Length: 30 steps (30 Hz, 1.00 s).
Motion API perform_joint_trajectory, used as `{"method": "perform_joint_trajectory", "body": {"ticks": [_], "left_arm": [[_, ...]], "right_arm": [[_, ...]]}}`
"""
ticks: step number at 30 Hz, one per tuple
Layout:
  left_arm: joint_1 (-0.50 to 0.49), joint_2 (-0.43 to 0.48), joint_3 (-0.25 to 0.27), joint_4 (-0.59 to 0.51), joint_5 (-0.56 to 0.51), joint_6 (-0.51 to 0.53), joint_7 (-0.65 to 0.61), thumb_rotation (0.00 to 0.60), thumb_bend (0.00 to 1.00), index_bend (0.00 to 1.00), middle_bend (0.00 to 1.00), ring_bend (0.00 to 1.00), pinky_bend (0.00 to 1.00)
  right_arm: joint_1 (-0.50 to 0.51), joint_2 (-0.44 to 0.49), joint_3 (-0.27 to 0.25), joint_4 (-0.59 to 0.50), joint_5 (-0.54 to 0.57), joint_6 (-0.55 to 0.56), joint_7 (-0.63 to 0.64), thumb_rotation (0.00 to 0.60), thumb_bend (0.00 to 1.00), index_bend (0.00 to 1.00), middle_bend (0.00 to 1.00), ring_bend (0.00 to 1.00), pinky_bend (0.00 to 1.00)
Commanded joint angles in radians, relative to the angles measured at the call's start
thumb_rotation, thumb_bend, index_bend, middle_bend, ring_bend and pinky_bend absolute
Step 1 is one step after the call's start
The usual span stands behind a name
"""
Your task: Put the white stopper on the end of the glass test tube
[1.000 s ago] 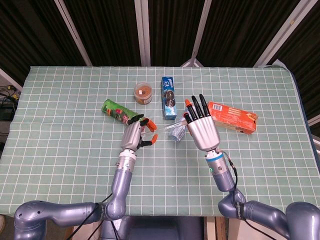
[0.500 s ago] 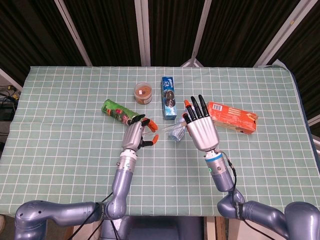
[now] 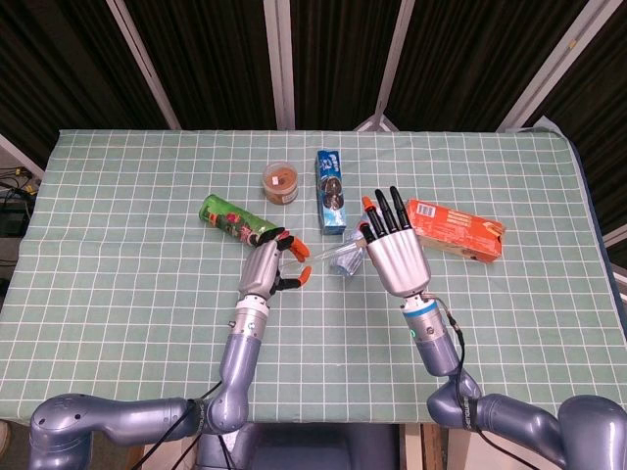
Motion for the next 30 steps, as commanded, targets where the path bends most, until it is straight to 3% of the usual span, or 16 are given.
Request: {"method": "perform_joint_trajectory", "body": {"ticks": [1, 30], "left_arm": [[0.001, -0.002, -0.005, -0.004, -0.009, 0.001, 0.001, 0.600, 0.67, 0.57, 0.51, 0.11, 0.00], [-0.008, -0.009, -0.036, -0.037, -0.071, 0.008, 0.016, 0.600, 0.67, 0.57, 0.51, 0.11, 0.00]], "right_arm": [[0.000, -0.001, -0.002, 0.001, -0.001, 0.000, -0.001, 0.600, 0.45, 0.61, 0.23, 0.12, 0.07], [-0.005, -0.012, -0.019, 0.018, -0.013, 0.006, 0.006, 0.600, 0.45, 0.61, 0.23, 0.11, 0.07]]}}
